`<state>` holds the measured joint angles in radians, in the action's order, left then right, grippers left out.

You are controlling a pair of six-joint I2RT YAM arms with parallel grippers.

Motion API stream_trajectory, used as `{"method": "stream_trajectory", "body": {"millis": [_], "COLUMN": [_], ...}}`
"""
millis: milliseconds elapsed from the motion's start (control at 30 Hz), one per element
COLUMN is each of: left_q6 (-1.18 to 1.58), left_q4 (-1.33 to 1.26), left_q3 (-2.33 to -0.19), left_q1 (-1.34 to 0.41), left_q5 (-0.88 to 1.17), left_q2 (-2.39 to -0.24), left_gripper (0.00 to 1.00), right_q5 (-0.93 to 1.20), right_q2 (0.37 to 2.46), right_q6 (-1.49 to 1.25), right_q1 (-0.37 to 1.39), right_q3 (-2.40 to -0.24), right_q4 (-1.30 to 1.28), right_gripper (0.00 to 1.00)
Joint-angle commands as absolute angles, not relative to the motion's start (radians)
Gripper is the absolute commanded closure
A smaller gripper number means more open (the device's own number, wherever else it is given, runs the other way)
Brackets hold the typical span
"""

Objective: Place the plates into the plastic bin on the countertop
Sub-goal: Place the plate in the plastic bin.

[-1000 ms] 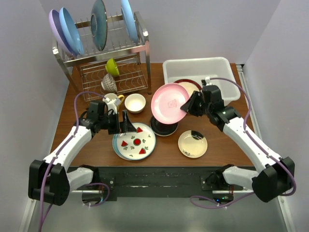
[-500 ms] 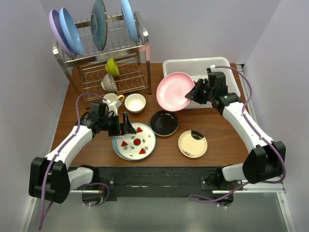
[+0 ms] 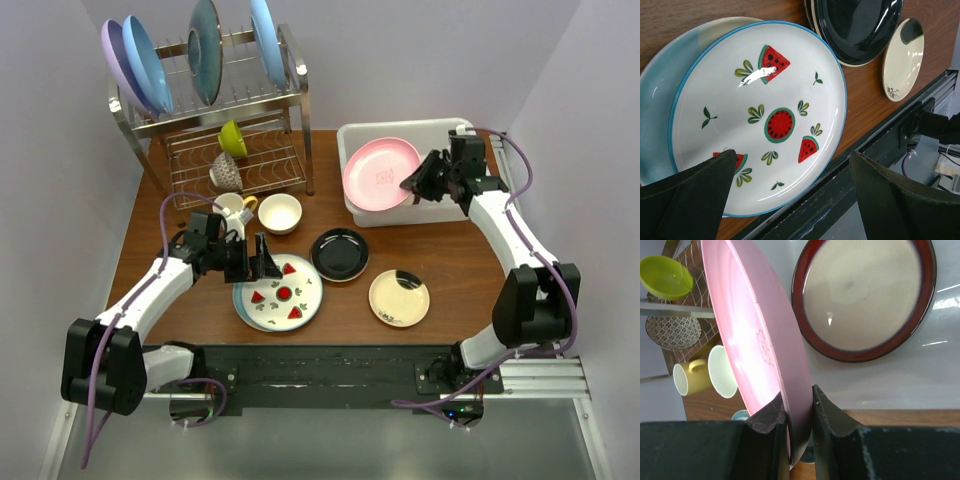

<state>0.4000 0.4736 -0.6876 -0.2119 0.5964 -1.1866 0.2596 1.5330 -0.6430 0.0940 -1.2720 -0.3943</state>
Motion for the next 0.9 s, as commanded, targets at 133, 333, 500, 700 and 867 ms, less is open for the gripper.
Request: {"method": "stream_trajectory", "body": {"millis": [133, 333, 500, 700, 867], "left_q6": [0.377, 0.377, 0.379, 0.38, 0.376], "left_q4": [0.459, 0.46, 0.459, 0.456, 0.457], "left_q3": [-0.703, -0.696, -0.687, -0.684, -0.686], "left_q1": [-0.216, -0.216, -0.216, -0.216, -0.216], "left_q5": [0.6, 0.603, 0.603, 0.603, 0.609], "left_q2": [-1.198, -1.197, -1.19, -1.192, -1.192], "left_gripper": [0.0, 0.0, 0.0, 0.0, 0.0], "right_q5": [0.31, 0.31, 0.31, 0.316, 0.331], "right_q2": [1.612, 1.689, 1.758, 1.812, 1.853], "right_q6": [-0.62, -0.612, -0.598, -0.586, -0.583], "right_q1": [0.057, 0.041, 0.034, 0.032, 0.029], "right_q3": [-1.39, -1.436, -1.469, -1.491, -1.494], "right_q4": [-0.331, -0.322, -0.333, -0.342, -0.342], "right_gripper": [1.0, 1.0, 1.0, 1.0, 1.0]}}
